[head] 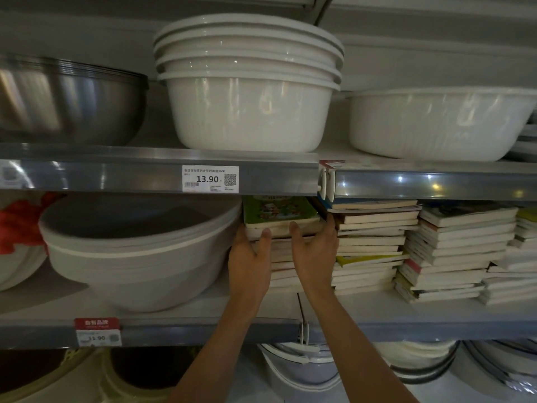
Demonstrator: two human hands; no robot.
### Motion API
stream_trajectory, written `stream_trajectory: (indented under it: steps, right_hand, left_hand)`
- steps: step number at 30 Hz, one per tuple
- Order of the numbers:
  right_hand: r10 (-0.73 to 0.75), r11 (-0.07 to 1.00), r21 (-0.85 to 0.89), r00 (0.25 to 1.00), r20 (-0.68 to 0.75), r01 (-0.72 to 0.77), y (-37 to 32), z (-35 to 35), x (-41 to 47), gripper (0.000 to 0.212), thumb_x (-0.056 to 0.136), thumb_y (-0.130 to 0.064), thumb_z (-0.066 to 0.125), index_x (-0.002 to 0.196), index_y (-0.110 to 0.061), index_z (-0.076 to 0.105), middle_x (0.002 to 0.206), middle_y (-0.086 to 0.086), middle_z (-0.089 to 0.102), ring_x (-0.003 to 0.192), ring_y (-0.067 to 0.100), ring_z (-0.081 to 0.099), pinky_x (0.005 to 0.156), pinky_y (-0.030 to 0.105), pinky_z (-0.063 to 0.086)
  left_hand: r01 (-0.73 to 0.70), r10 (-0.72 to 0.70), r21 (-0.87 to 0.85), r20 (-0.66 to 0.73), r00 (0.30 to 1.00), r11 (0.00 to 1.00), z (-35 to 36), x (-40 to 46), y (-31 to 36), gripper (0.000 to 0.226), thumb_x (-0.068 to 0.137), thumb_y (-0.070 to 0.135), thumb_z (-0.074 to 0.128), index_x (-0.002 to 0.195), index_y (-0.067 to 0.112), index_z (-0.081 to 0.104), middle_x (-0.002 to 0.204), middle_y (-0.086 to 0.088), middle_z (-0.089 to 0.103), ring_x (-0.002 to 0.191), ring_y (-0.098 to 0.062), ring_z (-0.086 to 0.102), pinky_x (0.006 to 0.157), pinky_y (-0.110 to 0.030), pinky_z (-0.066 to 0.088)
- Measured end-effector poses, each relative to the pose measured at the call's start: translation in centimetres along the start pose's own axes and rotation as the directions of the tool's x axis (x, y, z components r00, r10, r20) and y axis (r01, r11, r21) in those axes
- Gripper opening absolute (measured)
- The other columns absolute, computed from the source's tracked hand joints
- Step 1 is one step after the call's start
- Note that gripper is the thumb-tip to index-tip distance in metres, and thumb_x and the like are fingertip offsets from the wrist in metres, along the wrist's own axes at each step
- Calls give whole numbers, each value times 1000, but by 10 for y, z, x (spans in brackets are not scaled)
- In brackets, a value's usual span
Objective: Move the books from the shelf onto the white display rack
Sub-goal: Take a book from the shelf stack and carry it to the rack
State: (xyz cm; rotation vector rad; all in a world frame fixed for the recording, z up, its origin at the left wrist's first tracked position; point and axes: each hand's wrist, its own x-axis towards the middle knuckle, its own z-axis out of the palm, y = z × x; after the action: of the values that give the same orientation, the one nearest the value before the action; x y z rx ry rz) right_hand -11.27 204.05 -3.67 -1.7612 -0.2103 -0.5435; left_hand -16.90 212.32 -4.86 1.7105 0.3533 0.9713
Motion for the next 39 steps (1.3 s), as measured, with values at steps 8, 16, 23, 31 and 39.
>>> stream_trajectory:
  steps: [8, 16, 23, 31, 39]
  right_hand:
    - [97, 983, 148, 993, 62, -105, -2, -29, -7, 60, 87, -40, 70, 136, -14, 48, 123, 4, 45, 109, 16, 49, 90, 32, 43]
    - [263, 814, 435, 912, 316, -385, -6, -31, 4, 31, 90, -11, 66, 120, -18, 64, 110, 5, 71, 104, 23, 67, 96, 49, 54]
    - [242, 840, 372, 887, 393, -394, 15, -51, -16, 53, 90, -1, 63, 125, -37, 46, 104, -12, 64, 94, 10, 65, 83, 36, 58]
    - [225, 891, 273, 875, 429, -363, 5, -54, -6, 42, 94, -18, 66, 124, -30, 39, 104, -12, 56, 88, 9, 63, 54, 26, 56]
    - [153, 922, 260, 887, 435, -286, 26, -67, -35, 56, 89, 1, 65, 131, -31, 46, 126, 3, 61, 111, 18, 63, 86, 33, 57]
  left_hand:
    - [134, -164, -367, -52, 985, 920, -13, -3, 10, 23, 100, 25, 57, 119, 17, 48, 114, -3, 67, 100, -12, 68, 92, -35, 55]
    - [299, -274, -355, 120, 954, 886, -15, 11, 14, 21, 102, 17, 53, 122, 14, 61, 110, -10, 69, 87, -26, 72, 60, -29, 60]
    - [257, -236, -222, 118, 965, 941, -27, -10, -8, 40, 92, 12, 68, 130, 15, 55, 113, 0, 68, 90, -15, 72, 56, -29, 58]
    - [372, -320, -174, 266, 909, 912, -36, -2, 7, 45, 96, 20, 65, 134, 24, 43, 120, -2, 63, 88, -16, 68, 48, -29, 55]
    - [192, -142, -207, 231, 962, 959, -38, -44, -8, 53, 95, 16, 66, 128, 51, 44, 123, 11, 65, 91, -14, 74, 58, -37, 61]
